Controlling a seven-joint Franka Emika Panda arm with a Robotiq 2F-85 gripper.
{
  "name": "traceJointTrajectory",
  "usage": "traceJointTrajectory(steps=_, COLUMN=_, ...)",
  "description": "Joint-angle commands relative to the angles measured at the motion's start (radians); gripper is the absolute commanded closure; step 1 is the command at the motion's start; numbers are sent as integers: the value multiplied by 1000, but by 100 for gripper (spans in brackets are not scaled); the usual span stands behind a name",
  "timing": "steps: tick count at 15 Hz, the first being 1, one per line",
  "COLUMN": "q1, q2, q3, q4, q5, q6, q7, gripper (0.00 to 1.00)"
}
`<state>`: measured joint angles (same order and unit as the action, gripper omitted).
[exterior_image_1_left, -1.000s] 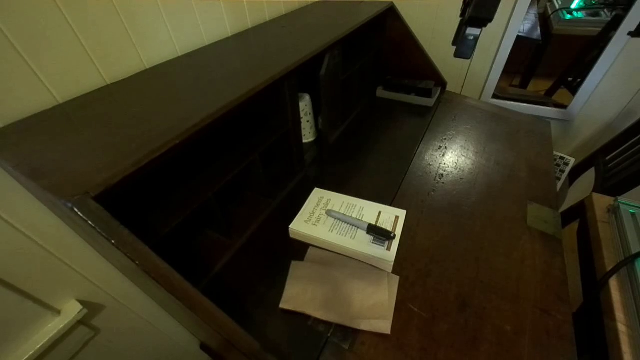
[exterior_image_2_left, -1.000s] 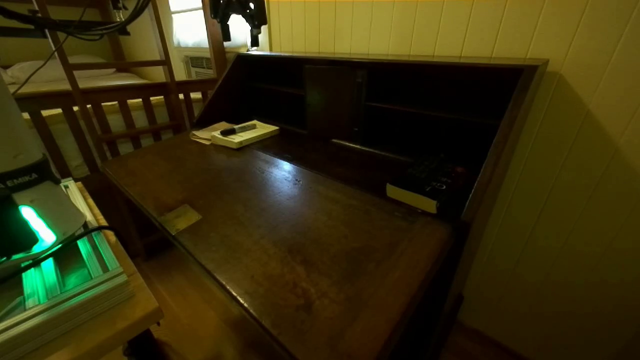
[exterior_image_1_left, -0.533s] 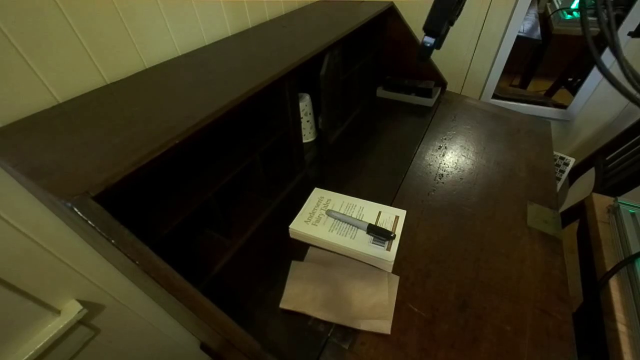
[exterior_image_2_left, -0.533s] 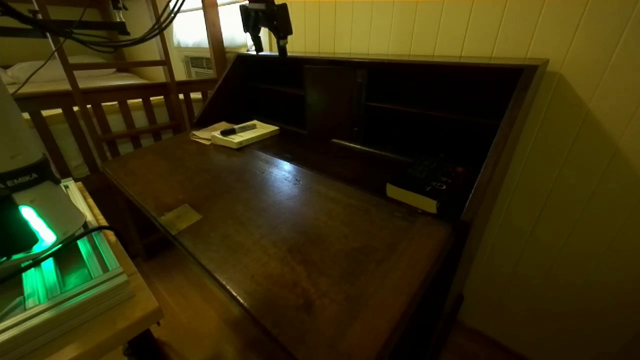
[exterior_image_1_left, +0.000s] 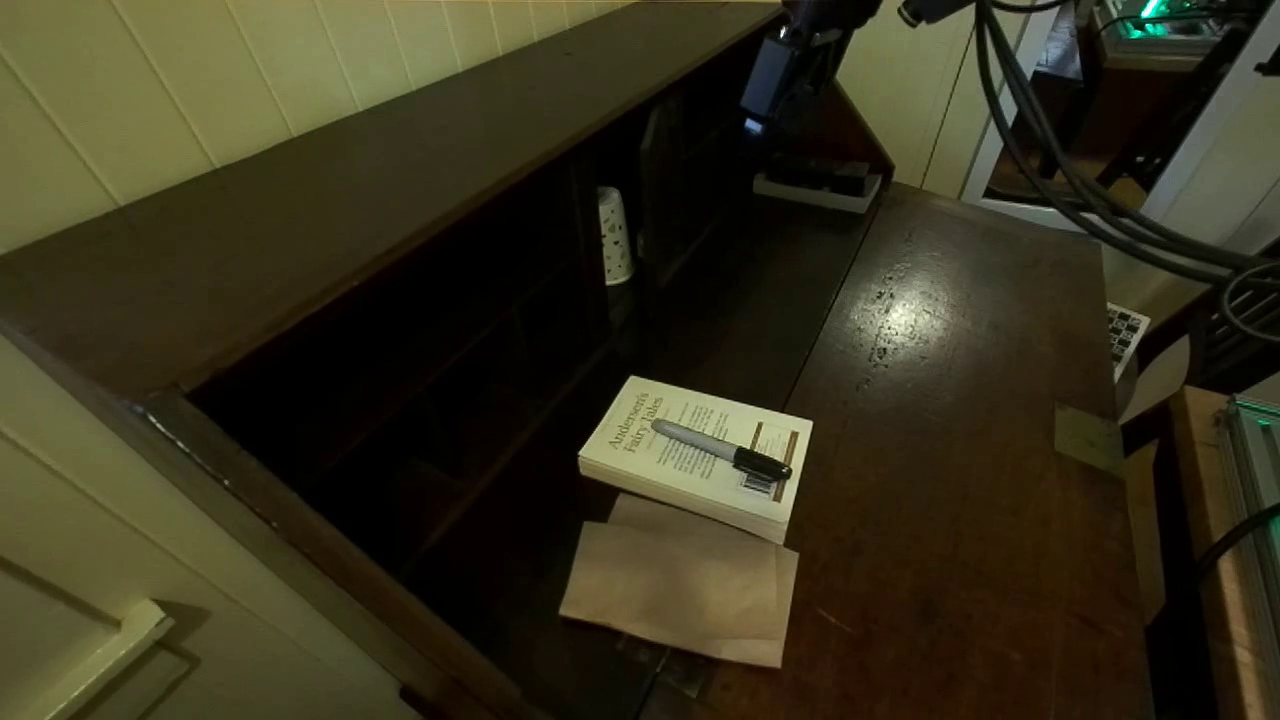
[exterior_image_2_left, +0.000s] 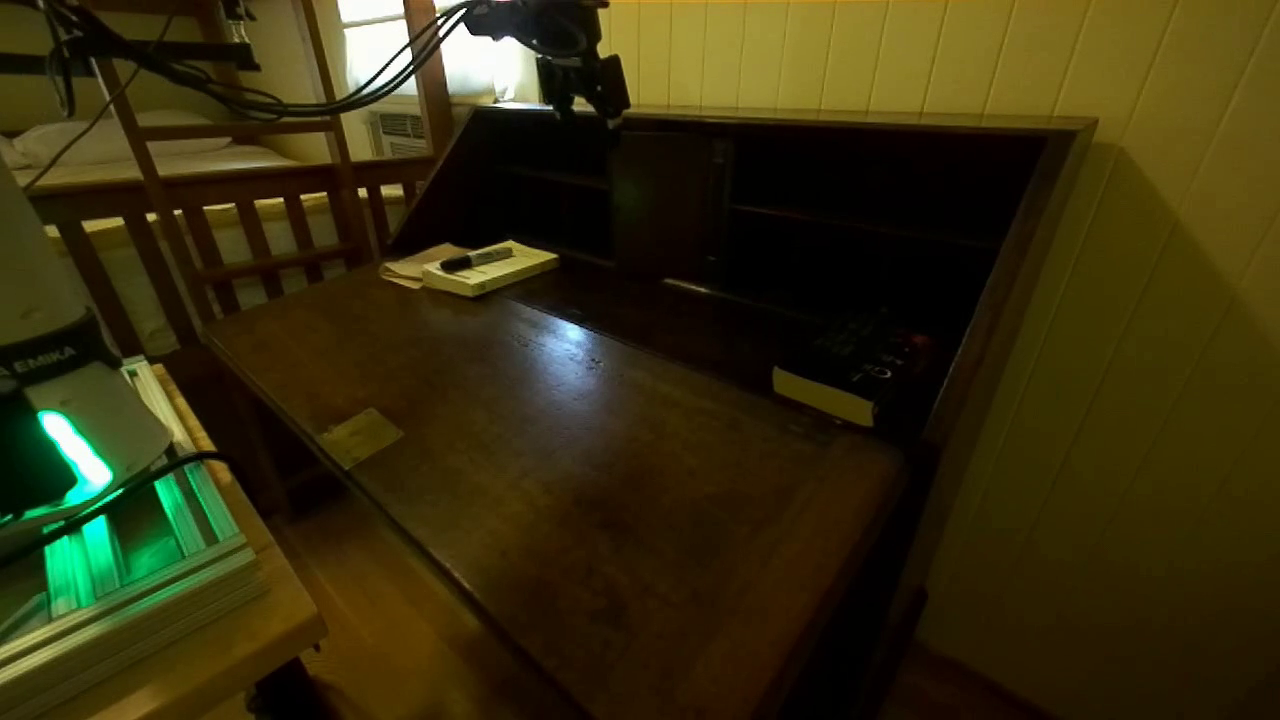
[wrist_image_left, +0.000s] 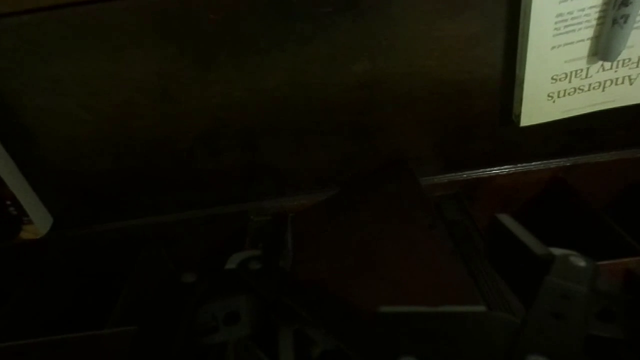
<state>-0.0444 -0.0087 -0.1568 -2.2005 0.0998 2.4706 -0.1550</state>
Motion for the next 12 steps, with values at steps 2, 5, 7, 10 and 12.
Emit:
traceJointTrajectory(steps=2, q1=-21, q2=10, q3=22, q4=12, q5=-2, q6=-2, q7=7, gripper=0)
traceJointTrajectory(steps=5, q1=-23, q2=21, q3=22, q4=26, q5=4, q6=7, q7=23, gripper=0)
traceJointTrajectory(steps=7, q1=-21, q2=38, q3=28, q4=38, q5=47, q6=42, q7=8, gripper=0)
traceJointTrajectory(steps=10, q1=-18, q2=61, q3=40, q4=49, q5=112, q6=109, q7=-12, gripper=0)
traceJointTrajectory(steps=12, q1=-18, q2=85, q3=52, q4=68, q5=151, q6=148, q7=-19, gripper=0)
